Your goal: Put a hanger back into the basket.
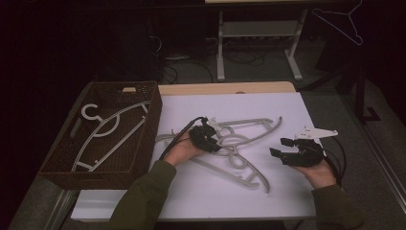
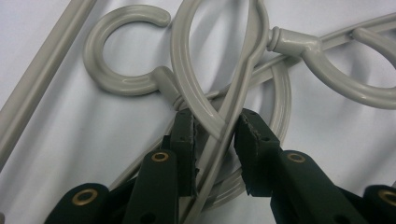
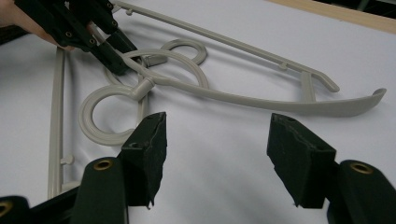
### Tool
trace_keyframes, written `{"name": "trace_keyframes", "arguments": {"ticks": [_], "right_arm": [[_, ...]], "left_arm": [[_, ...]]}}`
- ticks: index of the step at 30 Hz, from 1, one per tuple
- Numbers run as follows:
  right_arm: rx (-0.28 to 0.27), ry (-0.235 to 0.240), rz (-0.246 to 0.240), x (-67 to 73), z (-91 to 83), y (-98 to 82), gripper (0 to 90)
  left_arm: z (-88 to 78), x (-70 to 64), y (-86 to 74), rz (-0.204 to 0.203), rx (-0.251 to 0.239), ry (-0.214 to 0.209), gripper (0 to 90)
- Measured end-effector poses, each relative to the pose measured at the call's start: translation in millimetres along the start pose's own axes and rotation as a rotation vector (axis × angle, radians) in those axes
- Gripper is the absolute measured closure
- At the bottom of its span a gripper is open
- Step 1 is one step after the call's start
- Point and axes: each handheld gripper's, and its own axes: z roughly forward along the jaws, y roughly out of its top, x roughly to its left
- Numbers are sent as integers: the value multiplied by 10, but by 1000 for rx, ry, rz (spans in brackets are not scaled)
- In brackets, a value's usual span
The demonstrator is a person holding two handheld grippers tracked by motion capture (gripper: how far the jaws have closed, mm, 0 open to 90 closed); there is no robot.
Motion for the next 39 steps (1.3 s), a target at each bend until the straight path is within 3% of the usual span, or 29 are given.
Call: {"name": "trace_keyframes", "arguments": {"ticks": [6,8,10,12,18,21,29,30,39], "right_arm": [[-11,0,4,-12,-10,0,378],[-15,1,9,-16,-16,1,380],[-17,-1,11,-20,-20,2,381],[-20,-2,15,-22,-22,2,382],[-24,-4,15,-28,-24,3,383],[-30,-1,15,-21,-33,6,383],[-57,7,23,-11,-75,18,361],[-63,5,25,-6,-90,23,346],[-87,2,25,46,-135,32,301]], "left_arm": [[-15,-2,2,-5,-9,-22,720],[-31,-7,9,-6,-18,-41,770],[-43,-3,17,-16,-26,-20,814],[-82,27,10,-19,-45,-45,816],[-182,28,18,-21,-57,-27,816],[-299,29,42,-39,-100,-33,816],[-576,27,139,-59,-133,-34,816],[-656,9,165,-78,-150,-30,816],[-1047,-24,242,-95,-158,-30,815]]}}
